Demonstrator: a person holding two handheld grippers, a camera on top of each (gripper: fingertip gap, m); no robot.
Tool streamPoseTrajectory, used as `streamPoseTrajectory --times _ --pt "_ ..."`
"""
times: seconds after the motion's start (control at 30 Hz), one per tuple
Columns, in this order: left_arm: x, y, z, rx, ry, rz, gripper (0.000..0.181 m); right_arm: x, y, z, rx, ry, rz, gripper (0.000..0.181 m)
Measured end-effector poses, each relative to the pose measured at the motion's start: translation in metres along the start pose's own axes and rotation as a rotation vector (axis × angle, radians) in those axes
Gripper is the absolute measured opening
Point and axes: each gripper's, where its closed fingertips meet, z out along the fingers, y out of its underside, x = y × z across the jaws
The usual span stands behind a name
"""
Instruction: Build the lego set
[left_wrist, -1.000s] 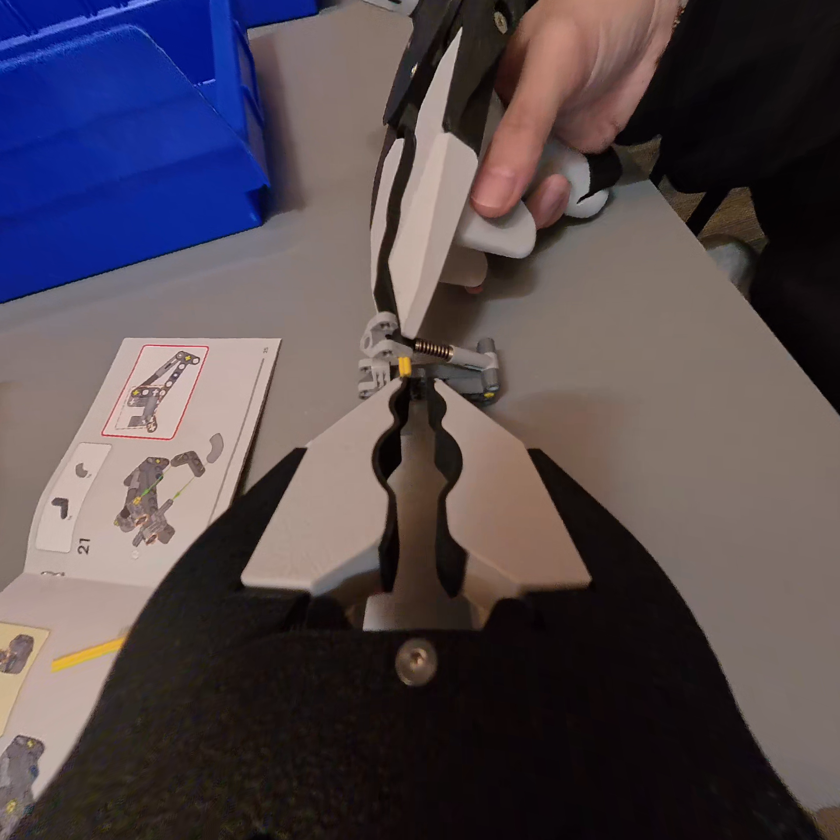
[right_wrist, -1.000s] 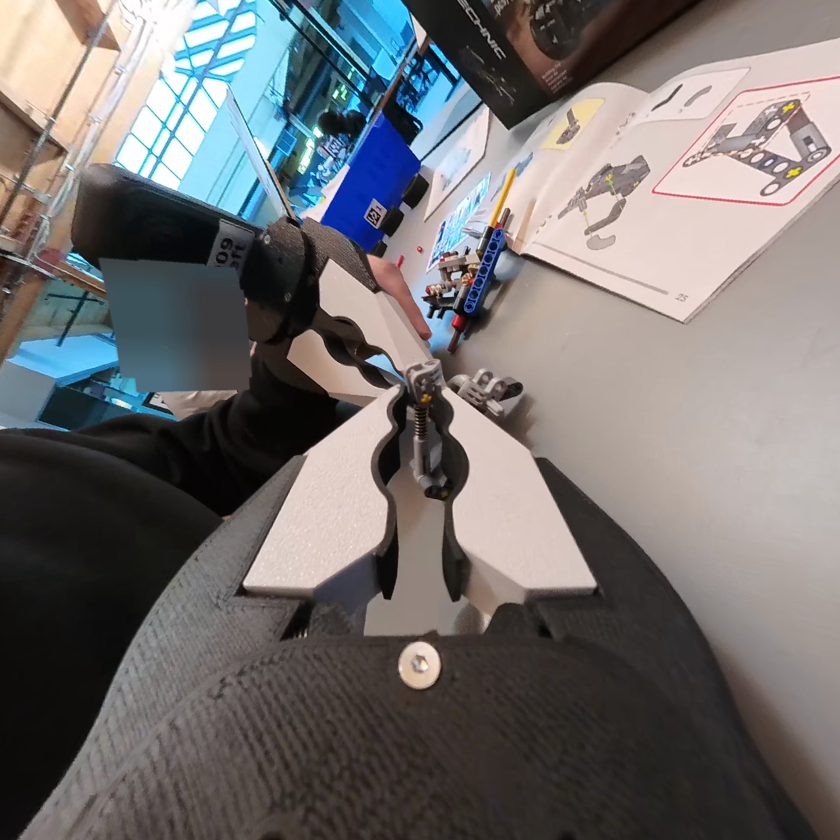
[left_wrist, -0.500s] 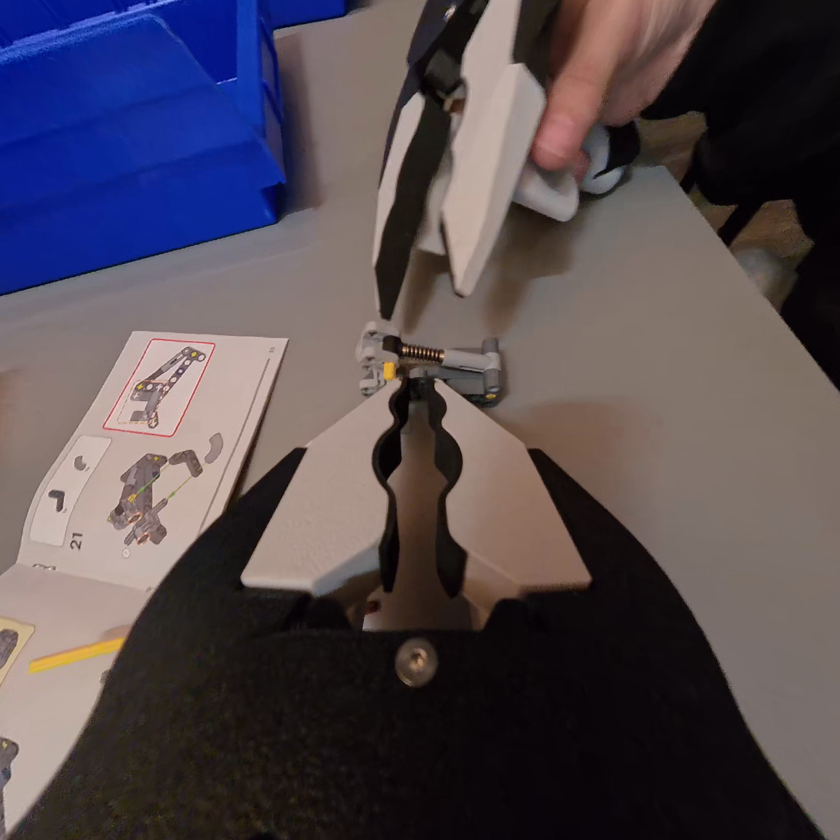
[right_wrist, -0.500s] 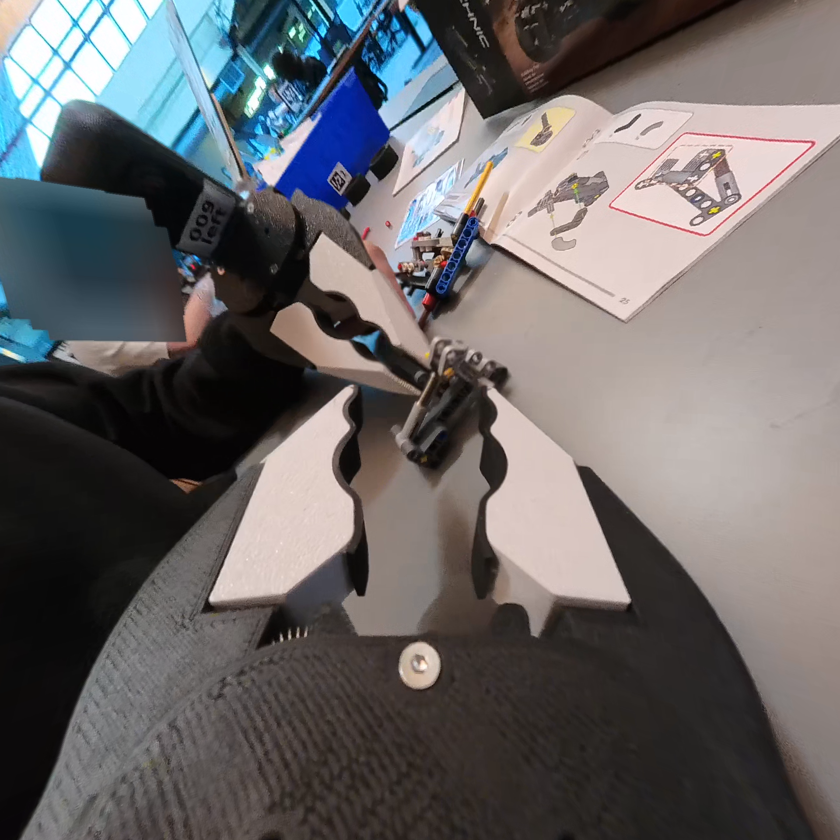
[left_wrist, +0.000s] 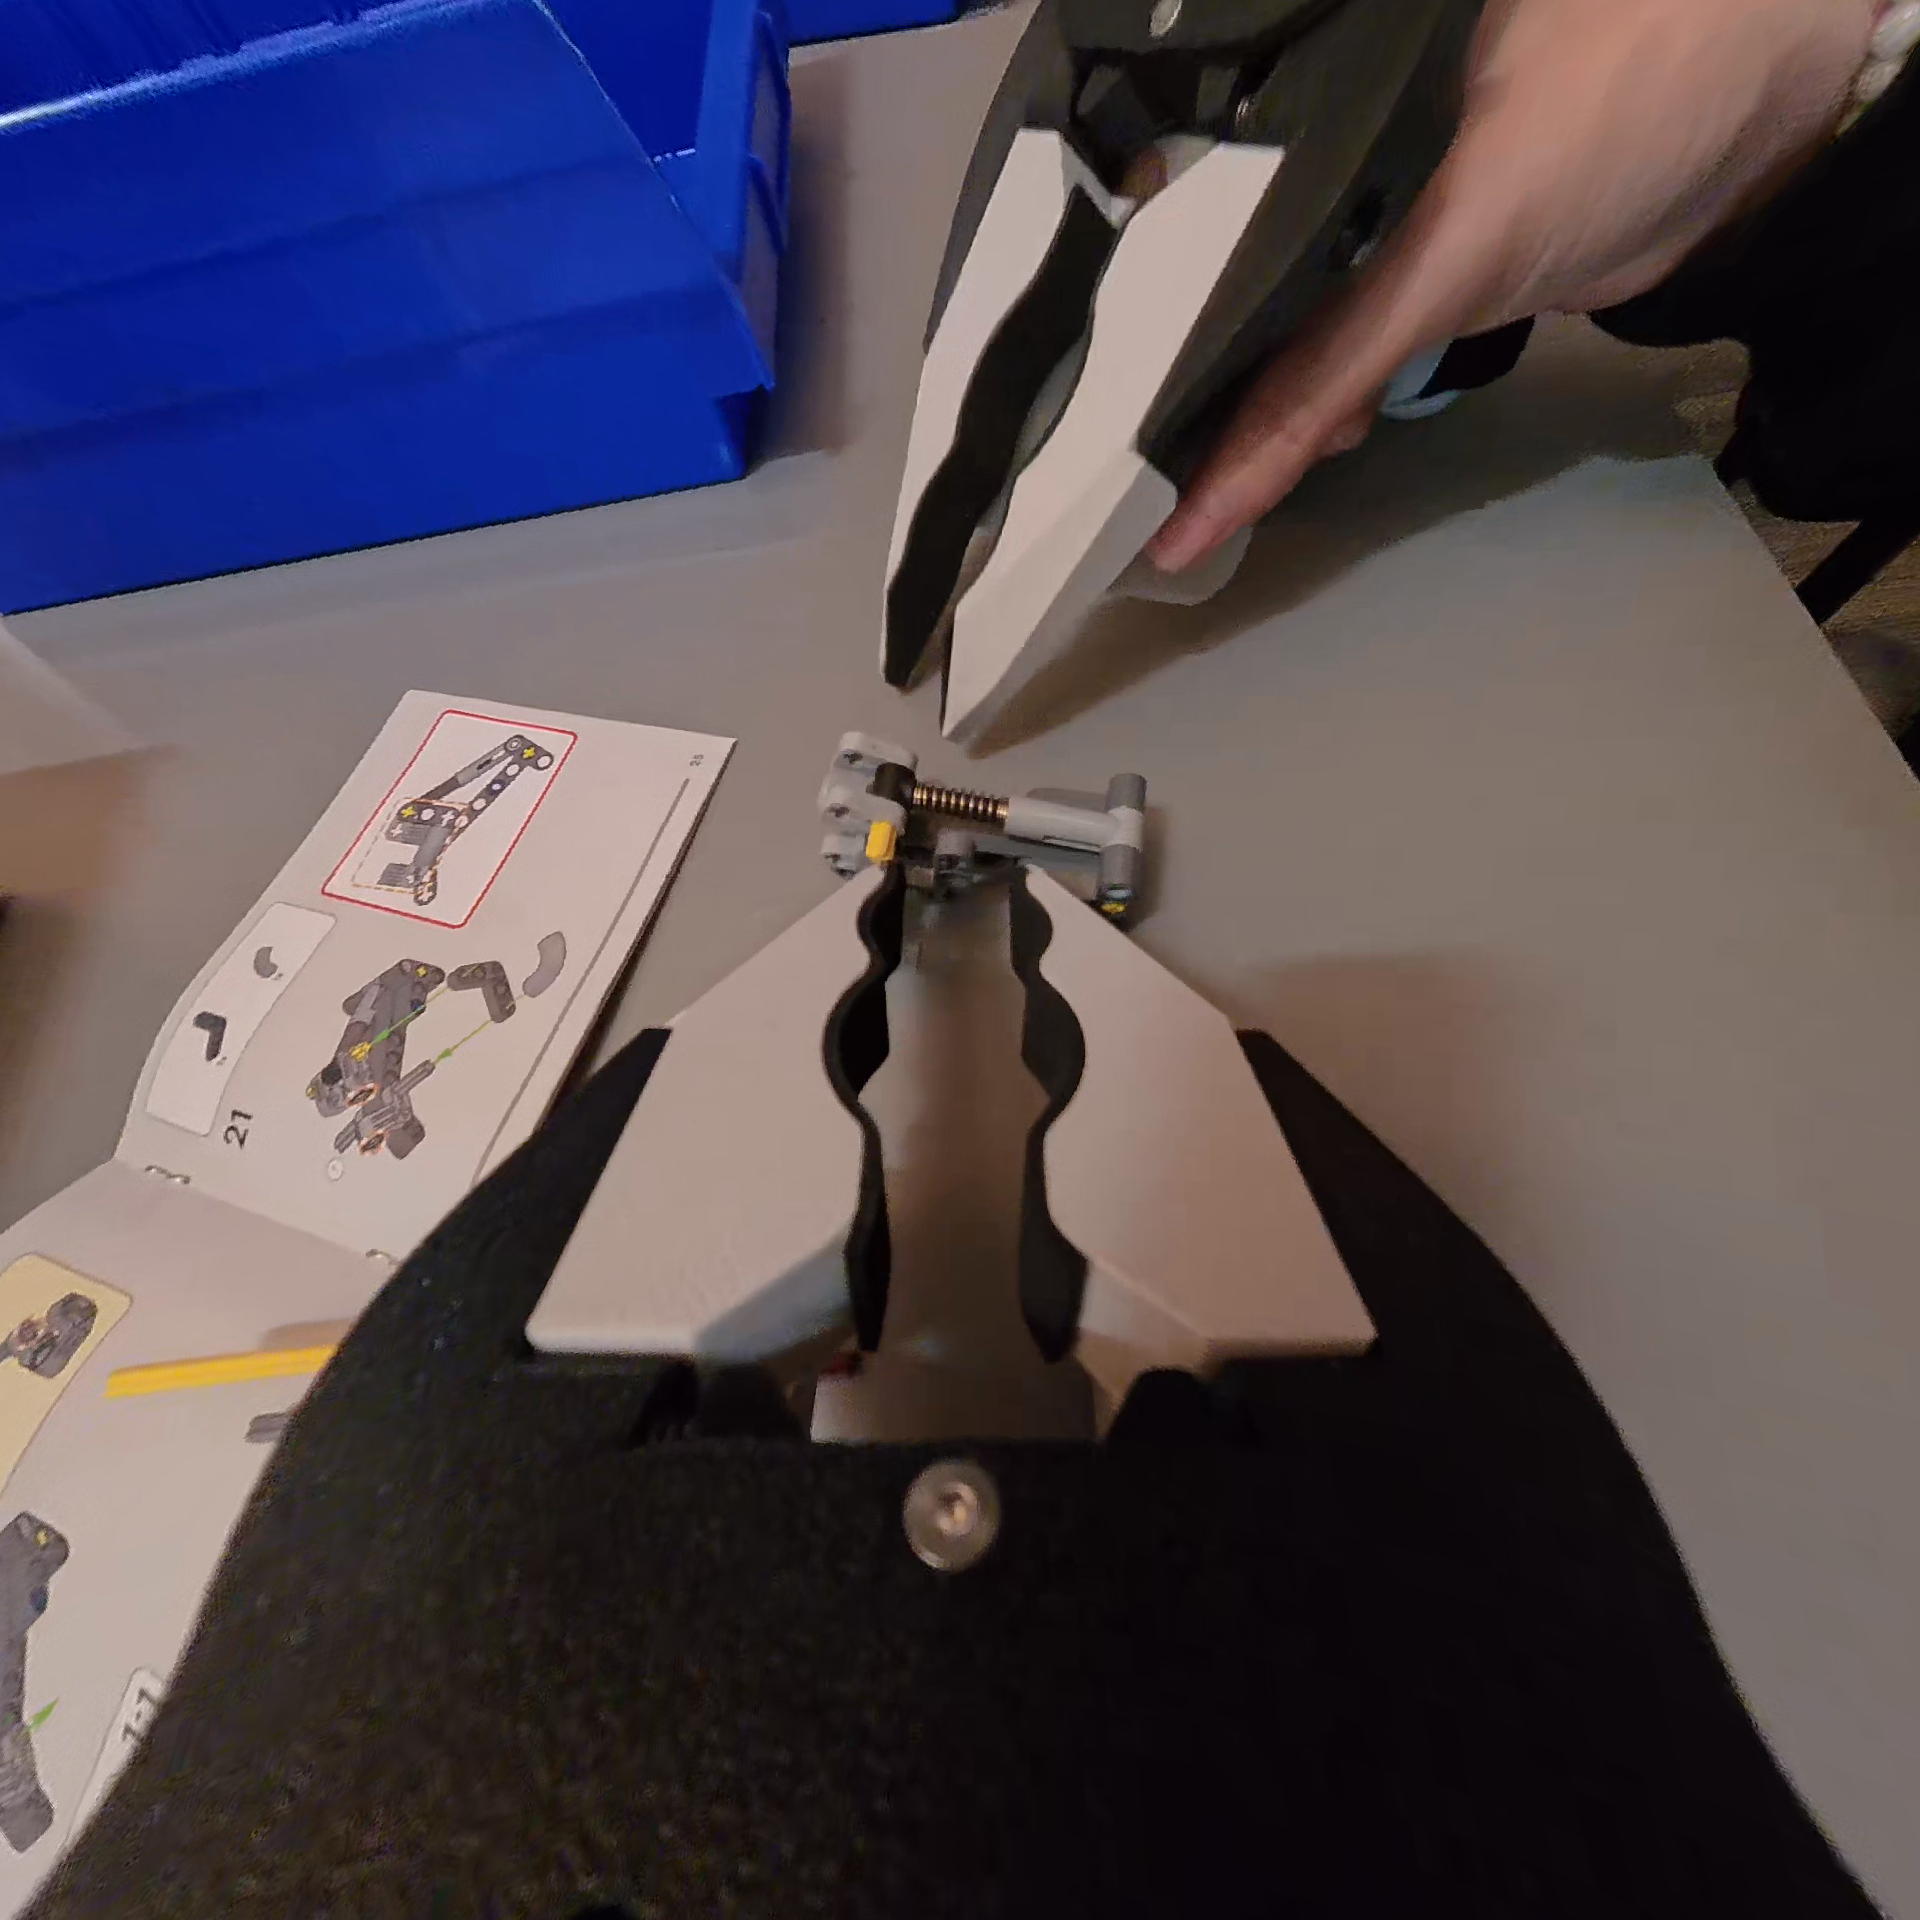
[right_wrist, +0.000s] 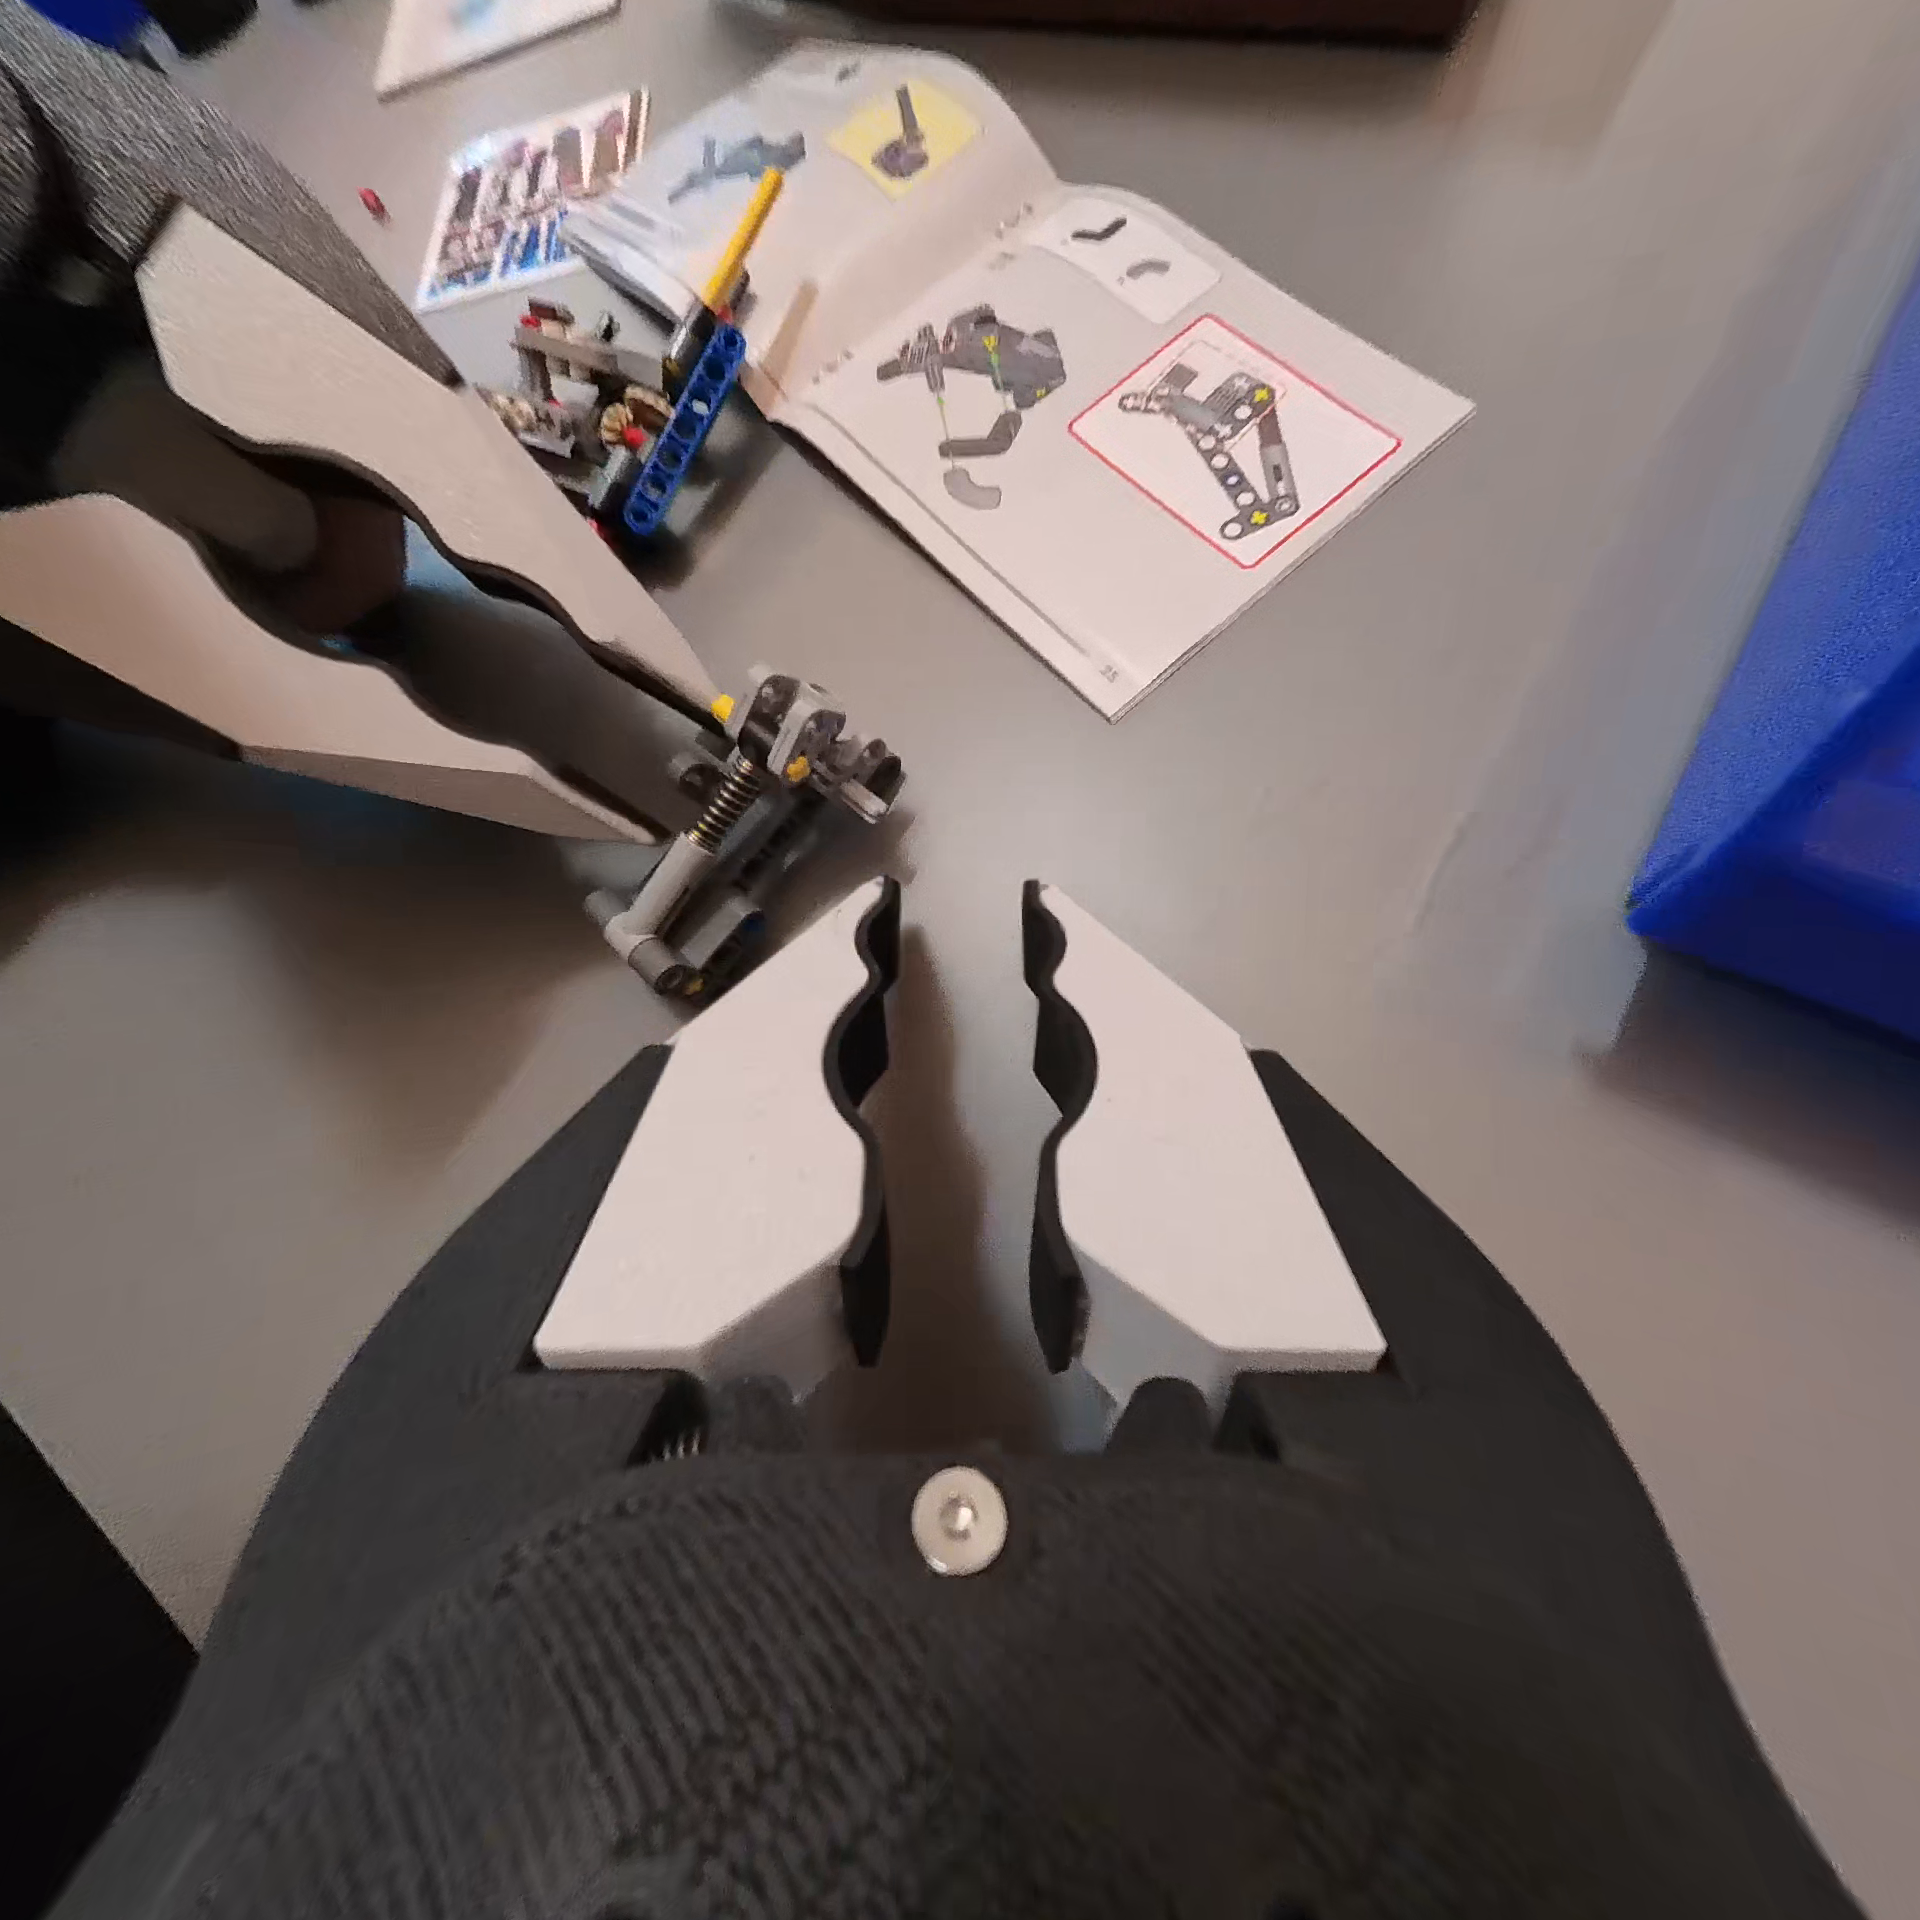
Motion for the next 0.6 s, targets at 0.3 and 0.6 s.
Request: streamPoseTrajectory --times 0.3,0.6 --pt "-0.046 0.023 -0.041 -0.026 -0.350 0.120 0.027 0.009 0.002 0.003 -0.031 0.020 -0.012 0.000" --pt "-0.097 0.016 -0.083 -0.087 -0.893 0.509 0.025 0.003 -0.001 0.009 -0.046 0.000 -0.106 0.000"
